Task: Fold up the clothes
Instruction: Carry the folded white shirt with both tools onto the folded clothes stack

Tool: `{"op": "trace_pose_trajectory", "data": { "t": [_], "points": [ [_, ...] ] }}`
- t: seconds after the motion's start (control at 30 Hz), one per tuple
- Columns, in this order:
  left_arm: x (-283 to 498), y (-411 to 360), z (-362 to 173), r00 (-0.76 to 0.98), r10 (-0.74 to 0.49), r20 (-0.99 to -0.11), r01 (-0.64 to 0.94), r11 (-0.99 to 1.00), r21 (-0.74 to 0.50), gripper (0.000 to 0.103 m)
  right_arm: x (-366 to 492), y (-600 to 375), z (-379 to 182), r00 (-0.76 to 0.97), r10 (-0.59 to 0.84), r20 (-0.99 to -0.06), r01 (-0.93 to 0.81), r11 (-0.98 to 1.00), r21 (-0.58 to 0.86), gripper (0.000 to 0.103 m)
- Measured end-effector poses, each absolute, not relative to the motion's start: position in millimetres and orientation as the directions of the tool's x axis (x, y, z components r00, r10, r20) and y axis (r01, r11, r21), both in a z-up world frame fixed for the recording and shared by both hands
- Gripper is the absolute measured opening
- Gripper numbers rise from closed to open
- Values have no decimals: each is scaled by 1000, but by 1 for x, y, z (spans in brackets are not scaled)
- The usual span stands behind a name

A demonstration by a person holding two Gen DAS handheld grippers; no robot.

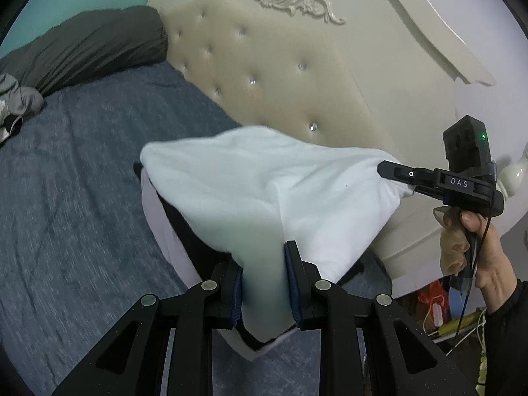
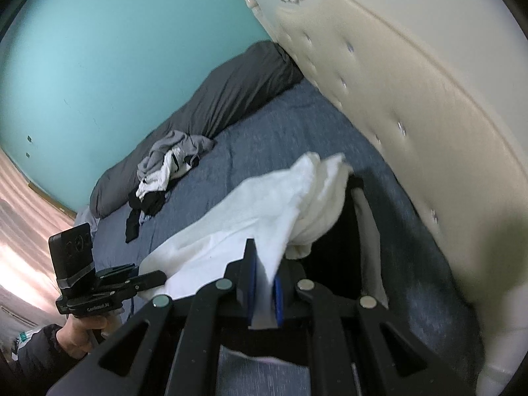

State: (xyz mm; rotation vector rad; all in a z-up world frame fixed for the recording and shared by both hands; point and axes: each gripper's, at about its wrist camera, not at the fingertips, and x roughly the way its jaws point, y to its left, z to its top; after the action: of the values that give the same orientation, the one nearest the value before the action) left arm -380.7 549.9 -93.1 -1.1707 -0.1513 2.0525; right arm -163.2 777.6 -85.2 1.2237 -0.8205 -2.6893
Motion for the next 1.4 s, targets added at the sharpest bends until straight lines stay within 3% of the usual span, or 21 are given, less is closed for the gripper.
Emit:
{"op": "trace_pose_trajectory", "data": {
  "t": [0.7,1.03,1.17,1.27,1.4],
  "points": [
    [-362,545,-157,-210,700,-682,-429,-693,-579,25,-119,789,-154,-614,-319,-723,-229,-804,549,8],
    [-359,528,-177,-182,751,-634,-353,-652,-671,27,-106,794,-181,-645,-350,-680,-235,-756,611,8],
    [-357,525,-174,-184,743,-644,-369,-659,-655,27,-103,797,-186,-657,-349,-668,-241,-742,625,9],
    [-355,523,-169,-194,729,-656,-386,-672,-632,29,-103,797,-185,-654,-319,-686,-259,-758,599,12],
    [-345,517,-148,-272,663,-698,-451,-728,-516,28,-95,801,-173,-644,-216,-734,-312,-802,510,27]
  ]
}}
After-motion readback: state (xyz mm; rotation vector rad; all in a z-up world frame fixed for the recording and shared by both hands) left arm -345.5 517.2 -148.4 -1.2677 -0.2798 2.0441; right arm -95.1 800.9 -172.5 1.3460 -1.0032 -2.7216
